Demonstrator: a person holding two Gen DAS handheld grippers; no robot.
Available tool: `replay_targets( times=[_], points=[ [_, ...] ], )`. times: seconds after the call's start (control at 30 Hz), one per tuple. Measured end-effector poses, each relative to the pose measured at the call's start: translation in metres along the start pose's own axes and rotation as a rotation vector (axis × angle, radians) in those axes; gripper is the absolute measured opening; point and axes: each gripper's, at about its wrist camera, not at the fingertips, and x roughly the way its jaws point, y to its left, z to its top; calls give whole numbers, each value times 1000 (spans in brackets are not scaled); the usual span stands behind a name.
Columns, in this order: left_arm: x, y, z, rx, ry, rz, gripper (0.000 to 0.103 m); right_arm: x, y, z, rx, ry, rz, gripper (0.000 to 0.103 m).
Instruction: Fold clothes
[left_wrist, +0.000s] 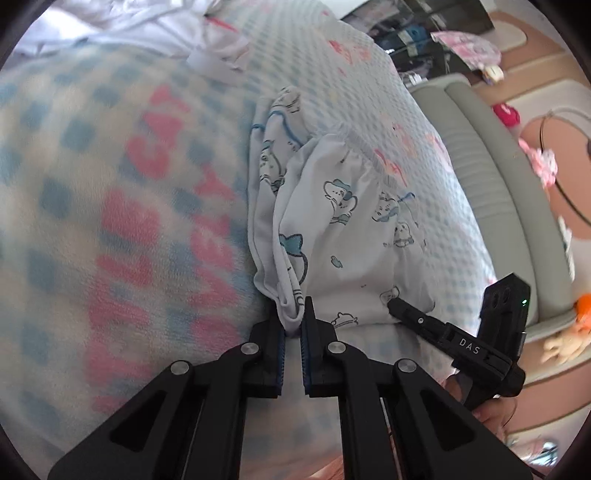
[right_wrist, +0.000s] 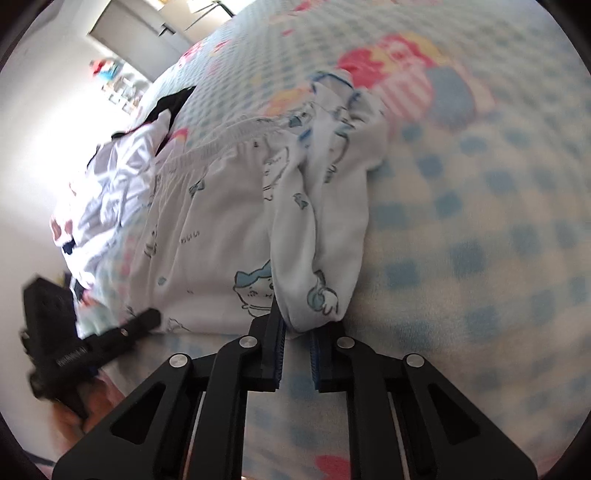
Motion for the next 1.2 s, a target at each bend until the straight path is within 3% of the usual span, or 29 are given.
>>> replay_targets(
  times=[0.43,0.63,0.77,0.87,0.93,1.0,1.1,1.2],
  points=[
    [2,-19,7,344,139,144,6,-7,0,2,-62,-39,-95,8],
    [-2,-21,0,344,137,184,9,-21,-4,3,-72,-8,-24,10],
    [-27,4,4,208,105,195,10,-51,-27,4,14,-39,15,14],
    [-53,10,12,158,15,115,11,-71,-33,12,8,-70,45,18],
    [-59,-5,19,190,-49,61,20,-80,-25,21,-49,-86,68,22],
    [-46,-30,27,252,-69,72,52,-77,-3,33,-145,-85,49,25],
    [-8,-61,30,314,-43,84,53,-48,41,49,-285,-36,-1,28],
    [24,-71,31,390,-54,244,46,-6,61,43,-355,27,-52,27]
  ],
)
